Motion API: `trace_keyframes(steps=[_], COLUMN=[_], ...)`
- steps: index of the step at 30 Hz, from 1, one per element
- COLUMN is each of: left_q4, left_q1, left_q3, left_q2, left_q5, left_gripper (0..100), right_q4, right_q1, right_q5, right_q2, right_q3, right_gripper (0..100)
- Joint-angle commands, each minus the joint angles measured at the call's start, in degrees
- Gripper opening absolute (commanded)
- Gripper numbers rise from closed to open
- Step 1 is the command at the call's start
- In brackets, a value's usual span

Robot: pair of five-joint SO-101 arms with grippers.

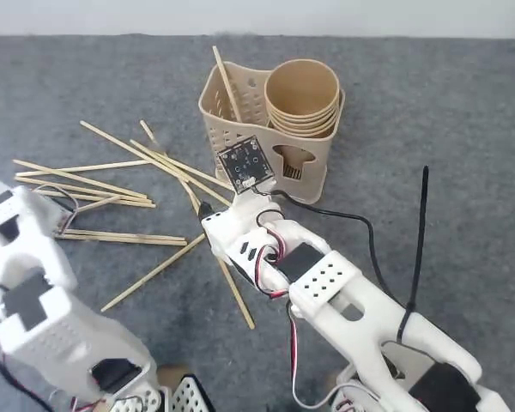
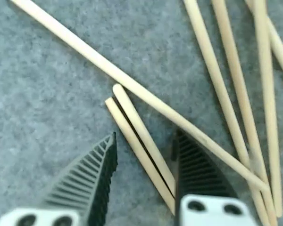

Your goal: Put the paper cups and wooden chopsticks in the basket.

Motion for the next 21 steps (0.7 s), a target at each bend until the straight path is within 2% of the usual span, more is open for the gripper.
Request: trace_keyframes(steps=[1,2,11,16,18,21], left_q4=[-1.3,-1.3,-1.2,5.2,6.4,4.1], left_q1=[0.5,0.5,0.5,-0.5,-1.9,-2.8], left_q3=[-4.2,-4.2,-4.2,-7.1,-8.3,-8.0], left_q2=[0.7,0.7,0.6,0.5,0.8,1.3], left_q5=[-0.4,-0.4,-0.7,-1.0,-1.3,-1.3], left_gripper=[4,0,1,1,3,9], right_q4=[-1.1,-1.0,-1.0,-1.0,-1.0,-1.0], right_q1=[-0.2,-0.2,-0.2,-0.2,-0.2,-0.2], right_q5=[1.1,1.1,1.1,1.1,1.1,1.1], right_q2=[-2.2,-2.2,-2.2,-2.2,-2.2,-2.2], right_q3=[-0.3,-0.3,-0.3,-0.3,-0.3,-0.3], right_gripper=[23.1,23.1,23.1,23.1,23.1,23.1])
